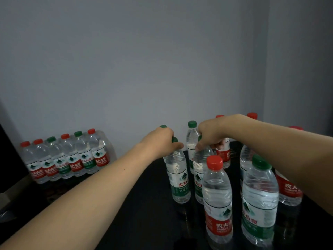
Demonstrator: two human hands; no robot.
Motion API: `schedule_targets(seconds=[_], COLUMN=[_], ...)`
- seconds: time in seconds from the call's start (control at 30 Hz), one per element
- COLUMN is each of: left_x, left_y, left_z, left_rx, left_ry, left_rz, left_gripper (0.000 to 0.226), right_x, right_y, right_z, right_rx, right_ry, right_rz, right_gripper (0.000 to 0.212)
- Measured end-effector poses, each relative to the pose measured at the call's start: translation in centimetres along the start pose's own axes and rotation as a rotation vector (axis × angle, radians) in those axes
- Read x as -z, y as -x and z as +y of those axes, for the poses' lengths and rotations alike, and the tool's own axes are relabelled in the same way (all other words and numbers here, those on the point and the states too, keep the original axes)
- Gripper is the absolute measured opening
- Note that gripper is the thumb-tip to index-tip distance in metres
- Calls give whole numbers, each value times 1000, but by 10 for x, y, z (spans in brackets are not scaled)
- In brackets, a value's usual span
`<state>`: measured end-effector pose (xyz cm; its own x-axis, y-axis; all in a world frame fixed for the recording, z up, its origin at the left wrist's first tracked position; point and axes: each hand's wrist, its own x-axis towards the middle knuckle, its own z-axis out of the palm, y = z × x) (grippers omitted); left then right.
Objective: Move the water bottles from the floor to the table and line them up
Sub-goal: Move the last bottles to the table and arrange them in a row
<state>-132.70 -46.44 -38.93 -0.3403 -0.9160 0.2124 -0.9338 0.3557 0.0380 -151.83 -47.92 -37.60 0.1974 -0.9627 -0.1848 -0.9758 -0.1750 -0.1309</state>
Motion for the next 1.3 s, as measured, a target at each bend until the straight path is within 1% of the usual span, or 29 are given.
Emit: schedule_targets(seconds=[0.1,0.17,0.27,0.4,0.53,0.73,0.8,0.9,1.07,1.3], left_x=[3,7,13,31,54,75,79,81,73,48], left_y=[1,5,15,27,40,52,51,46,28,-18], left_z=[3,2,-9,-33,-61,-111,-127,-149,-181,-232], left_rx=[5,5,21,19,-3,46,52,61,84,103], left_ry=[-33,-63,-83,-107,-156,-197,-201,-207,-219,-157], left_rz=[-11,-14,-23,-25,-30,-6,5,22,39,49], left_gripper=[35,32,33,25,26,24,23,21,26,25], right_x=[2,4,8,24,43,57,60,63,59,59], right_y=[1,3,6,7,6,-1,-10,-30,-73,-142], right_z=[-1,-5,-18,-38,-62,-122,-140,-161,-184,-189], right_rx=[55,76,117,157,211,356,382,393,382,340], right_ry=[40,59,150,178,185,201,194,149,149,127], right_rz=[29,29,76,132,169,217,207,169,170,194], right_gripper=[38,40,45,48,46,42,43,45,43,45])
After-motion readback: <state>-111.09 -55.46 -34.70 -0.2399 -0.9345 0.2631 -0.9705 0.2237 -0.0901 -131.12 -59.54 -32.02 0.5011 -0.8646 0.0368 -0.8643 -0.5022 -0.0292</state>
